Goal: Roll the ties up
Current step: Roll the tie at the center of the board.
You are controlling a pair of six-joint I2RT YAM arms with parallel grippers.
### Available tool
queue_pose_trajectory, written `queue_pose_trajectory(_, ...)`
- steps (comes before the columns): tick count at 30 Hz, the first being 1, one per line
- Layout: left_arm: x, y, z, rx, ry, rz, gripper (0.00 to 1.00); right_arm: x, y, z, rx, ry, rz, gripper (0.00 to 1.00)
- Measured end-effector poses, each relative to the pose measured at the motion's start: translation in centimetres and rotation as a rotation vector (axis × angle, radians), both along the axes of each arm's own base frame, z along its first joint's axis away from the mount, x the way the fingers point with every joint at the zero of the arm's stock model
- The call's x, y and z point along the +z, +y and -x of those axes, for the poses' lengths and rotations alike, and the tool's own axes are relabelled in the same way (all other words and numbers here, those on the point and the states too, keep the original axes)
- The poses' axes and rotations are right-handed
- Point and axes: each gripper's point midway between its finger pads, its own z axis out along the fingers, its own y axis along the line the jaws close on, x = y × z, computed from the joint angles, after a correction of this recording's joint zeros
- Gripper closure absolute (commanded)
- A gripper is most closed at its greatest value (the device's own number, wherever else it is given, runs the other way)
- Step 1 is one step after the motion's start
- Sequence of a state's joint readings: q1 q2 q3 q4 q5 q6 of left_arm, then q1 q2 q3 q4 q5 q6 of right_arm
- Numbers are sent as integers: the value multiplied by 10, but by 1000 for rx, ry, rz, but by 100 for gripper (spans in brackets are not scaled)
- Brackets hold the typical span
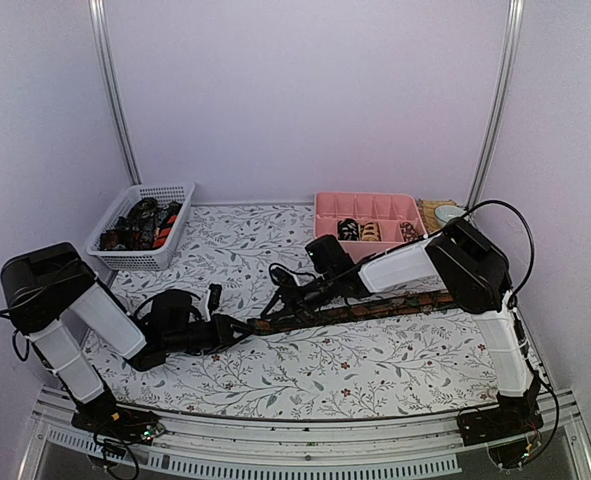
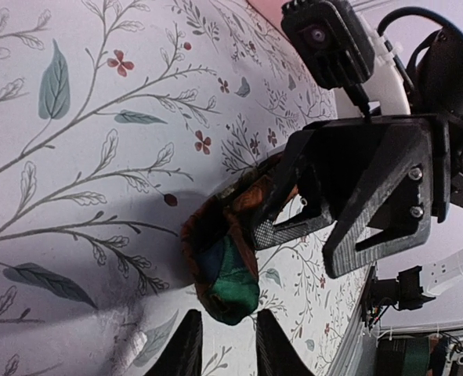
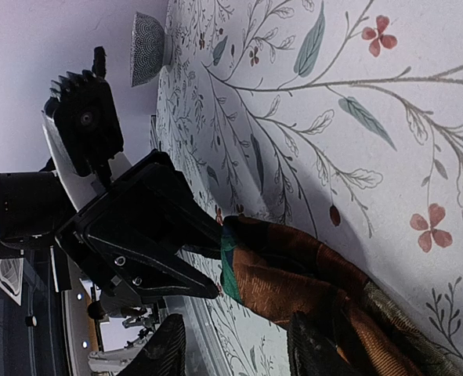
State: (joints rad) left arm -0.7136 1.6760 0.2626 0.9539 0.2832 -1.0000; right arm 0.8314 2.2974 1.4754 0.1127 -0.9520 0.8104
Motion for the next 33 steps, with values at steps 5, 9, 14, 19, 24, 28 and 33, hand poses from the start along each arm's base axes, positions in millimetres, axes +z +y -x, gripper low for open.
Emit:
queue_pose_trajectory(5, 0, -1, 0, -9, 0, 9, 74, 0, 2, 4, 8, 4, 1, 56)
queue_pose_trajectory(9, 1, -3, 1, -24, 2, 18, 72, 5, 5, 2, 6, -1, -8, 56)
queue_pose_trajectory(14, -1, -6, 1, -36, 6, 24, 72, 10, 8, 0, 4, -5, -18, 57)
queue_pose_trajectory(19, -4, -6, 1, -45, 12, 29, 66, 11, 8, 0, 1, 2, -16, 56)
queue_pose_trajectory(24, -3, -8, 1, -51, 9, 45, 58, 12, 9, -1, -4, 10, -16, 55)
queue_pose_trajectory(28, 2, -8, -2, -52, -8, 64, 56, 15, 13, -4, -9, 13, -25, 55)
queue_pose_trajectory(33, 4, -3, -2, -39, -14, 80, 57, 6, 14, -5, -15, 32, -15, 55)
